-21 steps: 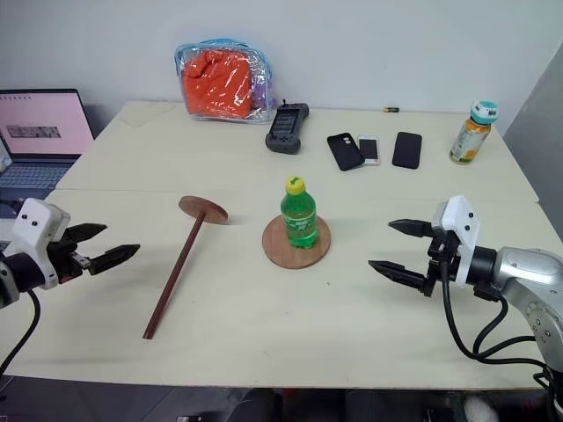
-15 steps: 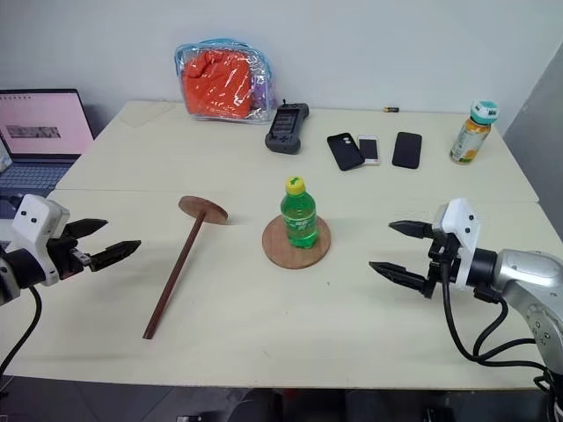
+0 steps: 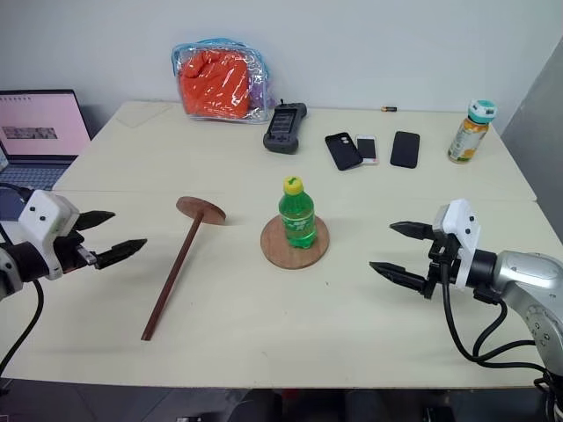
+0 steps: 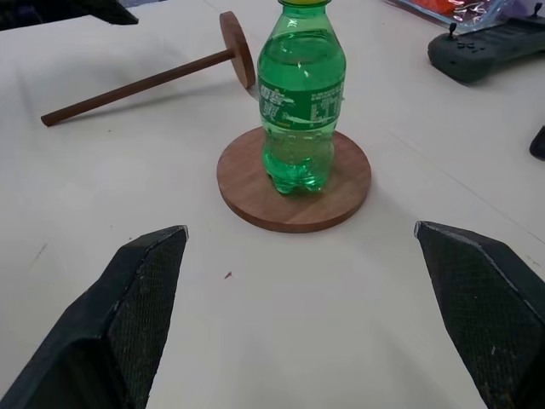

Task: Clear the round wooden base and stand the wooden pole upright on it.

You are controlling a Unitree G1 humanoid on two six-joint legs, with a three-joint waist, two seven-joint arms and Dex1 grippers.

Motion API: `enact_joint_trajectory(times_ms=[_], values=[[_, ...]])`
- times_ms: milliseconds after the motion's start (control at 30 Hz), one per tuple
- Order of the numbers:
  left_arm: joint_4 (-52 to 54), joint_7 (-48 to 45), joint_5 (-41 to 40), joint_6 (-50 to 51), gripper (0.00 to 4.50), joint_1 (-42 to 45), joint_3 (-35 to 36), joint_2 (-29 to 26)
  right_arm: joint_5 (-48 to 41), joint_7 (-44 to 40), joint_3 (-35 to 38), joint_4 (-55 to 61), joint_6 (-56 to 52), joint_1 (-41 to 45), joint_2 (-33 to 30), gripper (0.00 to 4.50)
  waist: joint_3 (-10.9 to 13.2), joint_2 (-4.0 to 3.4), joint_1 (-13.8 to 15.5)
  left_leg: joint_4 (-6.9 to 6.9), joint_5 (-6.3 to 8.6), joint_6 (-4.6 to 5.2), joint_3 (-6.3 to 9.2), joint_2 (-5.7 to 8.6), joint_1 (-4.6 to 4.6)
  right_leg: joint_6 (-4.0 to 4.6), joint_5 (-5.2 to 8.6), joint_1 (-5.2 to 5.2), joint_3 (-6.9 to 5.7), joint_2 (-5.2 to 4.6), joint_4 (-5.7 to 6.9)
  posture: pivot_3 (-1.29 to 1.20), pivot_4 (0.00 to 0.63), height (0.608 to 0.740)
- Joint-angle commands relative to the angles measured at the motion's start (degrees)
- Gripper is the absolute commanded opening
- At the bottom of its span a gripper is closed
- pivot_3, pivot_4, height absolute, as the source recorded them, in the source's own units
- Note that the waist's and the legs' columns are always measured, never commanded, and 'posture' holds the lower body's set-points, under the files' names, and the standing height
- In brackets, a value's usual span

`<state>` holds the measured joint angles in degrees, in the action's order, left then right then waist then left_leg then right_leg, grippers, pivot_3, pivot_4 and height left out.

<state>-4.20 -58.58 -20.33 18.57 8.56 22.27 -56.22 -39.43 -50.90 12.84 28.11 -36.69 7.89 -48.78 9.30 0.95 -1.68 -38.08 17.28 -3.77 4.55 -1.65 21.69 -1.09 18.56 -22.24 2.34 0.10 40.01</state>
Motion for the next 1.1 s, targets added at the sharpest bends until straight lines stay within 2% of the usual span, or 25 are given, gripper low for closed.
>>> enact_joint_trajectory(times_ms=[33,167,300,467,600,1100], values=[[10.9,-3.8,-6.53,5.03,4.43,2.27,-1.2,-1.92,-1.31,0.74,-0.46,2.51,-0.23,1.91,0.55,4.5,0.0,0.0,0.0,0.0,0.0,0.0,0.0,0.0,0.0,0.0,0.0,0.0,0.01,0.01,0.01,0.0,0.15,0.74],[17.73,-6.45,-10.41,9.49,4.43,3.73,-4.46,-2.17,-0.86,2.57,-3.28,3.99,-0.12,3.24,2.86,4.5,0.01,0.01,0.12,-0.06,0.0,0.0,0.0,0.0,0.05,0.0,0.0,0.02,0.01,0.0,0.01,0.0,0.15,0.74],[19.33,-9.29,-9.62,9.14,4.43,6.02,-12.18,-0.58,9.62,11.63,-11.95,0.19,5.17,6.91,12.16,4.5,0.01,-0.01,-0.35,-0.01,0.0,0.0,-0.07,0.09,-0.03,0.0,0.0,0.01,0.07,0.12,0.02,0.0,0.15,0.74],[16.65,-10.24,-8.14,7.68,4.43,10.58,-17.32,1.88,15.44,16.06,-18.68,-5.67,7.1,11.05,20.5,4.5,0.05,-0.06,-0.26,-0.03,0.0,-0.01,-0.06,0.04,-0.03,0.01,0.0,-0.04,0.09,0.46,0.12,0.0,0.15,0.74],[15.25,-10.31,-7.64,7.2,4.43,12.82,-18.5,3.07,19.84,18.66,-21.89,-12.5,9.91,14.65,26.46,4.5,0.05,-0.06,-0.25,-0.03,0.0,-0.01,-0.07,0.0,0.01,0.01,0.0,-0.07,0.1,0.5,0.06,0.0,0.15,0.74],[15.18,-10.73,-6.74,6.08,4.43,12.66,-18.33,3.46,22.14,15.42,-24.23,-26.98,14.97,22.26,36.33,4.5,0.05,-0.06,-0.33,-0.04,-0.01,-0.01,-0.05,0.01,0.01,0.01,0.0,-0.11,0.08,0.48,0.12,0.0,0.15,0.74]])
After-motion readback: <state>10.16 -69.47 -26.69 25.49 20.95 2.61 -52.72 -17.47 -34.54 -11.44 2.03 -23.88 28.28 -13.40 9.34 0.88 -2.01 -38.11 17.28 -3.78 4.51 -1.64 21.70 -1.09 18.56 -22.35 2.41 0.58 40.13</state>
